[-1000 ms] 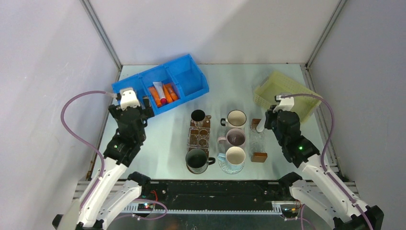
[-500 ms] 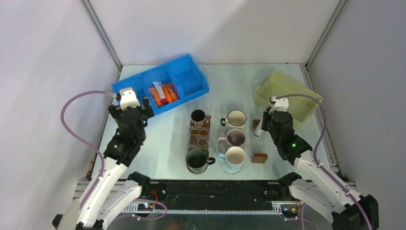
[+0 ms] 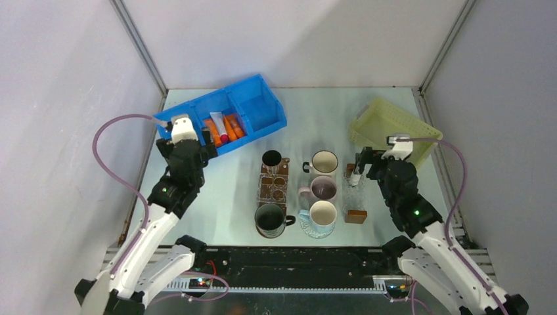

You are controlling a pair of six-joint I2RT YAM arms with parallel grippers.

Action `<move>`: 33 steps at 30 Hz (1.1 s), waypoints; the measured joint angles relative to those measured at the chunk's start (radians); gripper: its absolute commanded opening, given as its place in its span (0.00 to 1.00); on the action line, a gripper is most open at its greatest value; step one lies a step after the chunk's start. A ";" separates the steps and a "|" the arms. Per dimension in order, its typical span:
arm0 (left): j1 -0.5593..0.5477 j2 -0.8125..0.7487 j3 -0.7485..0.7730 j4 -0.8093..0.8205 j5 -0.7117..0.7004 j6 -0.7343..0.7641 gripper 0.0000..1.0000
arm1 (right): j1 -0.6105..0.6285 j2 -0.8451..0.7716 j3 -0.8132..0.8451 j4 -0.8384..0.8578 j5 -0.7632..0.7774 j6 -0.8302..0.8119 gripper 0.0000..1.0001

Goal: Prepare toiletry sets of a toothbrush and toothpaste on the tray
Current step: Place the toothpaste in the toothpaste holder.

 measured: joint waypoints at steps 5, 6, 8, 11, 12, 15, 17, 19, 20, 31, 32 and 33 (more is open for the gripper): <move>0.000 0.123 0.100 -0.041 0.056 -0.076 1.00 | 0.000 -0.135 0.017 -0.035 0.041 -0.034 0.99; 0.000 0.156 0.132 -0.049 0.068 -0.095 1.00 | 0.000 -0.153 0.024 -0.044 0.050 -0.043 1.00; 0.001 0.235 0.207 -0.075 0.090 -0.129 1.00 | 0.000 -0.196 0.042 -0.064 0.076 -0.064 1.00; 0.002 0.363 0.325 -0.107 0.114 -0.174 1.00 | 0.000 -0.257 0.064 -0.084 0.123 -0.096 0.99; 0.002 0.405 0.364 -0.121 0.117 -0.187 1.00 | 0.000 -0.272 0.067 -0.092 0.139 -0.105 0.99; 0.002 0.536 0.474 -0.164 0.127 -0.222 0.98 | 0.000 -0.310 0.069 -0.117 0.188 -0.126 0.99; 0.002 0.626 0.539 -0.187 0.131 -0.240 0.94 | 0.000 -0.322 0.069 -0.130 0.222 -0.137 0.99; 0.004 0.710 0.594 -0.214 0.134 -0.256 0.90 | 0.000 -0.327 0.069 -0.144 0.252 -0.148 0.99; 0.006 0.753 0.624 -0.228 0.135 -0.262 0.87 | 0.000 -0.328 0.069 -0.150 0.264 -0.152 0.99; 0.089 1.094 0.842 -0.300 0.206 -0.324 0.56 | -0.001 -0.391 0.031 -0.154 0.301 -0.159 0.99; 0.098 1.115 0.852 -0.304 0.214 -0.330 0.54 | -0.003 -0.397 0.026 -0.152 0.301 -0.160 0.99; 0.109 1.139 0.861 -0.307 0.224 -0.333 0.51 | -0.003 -0.401 0.024 -0.152 0.301 -0.160 0.99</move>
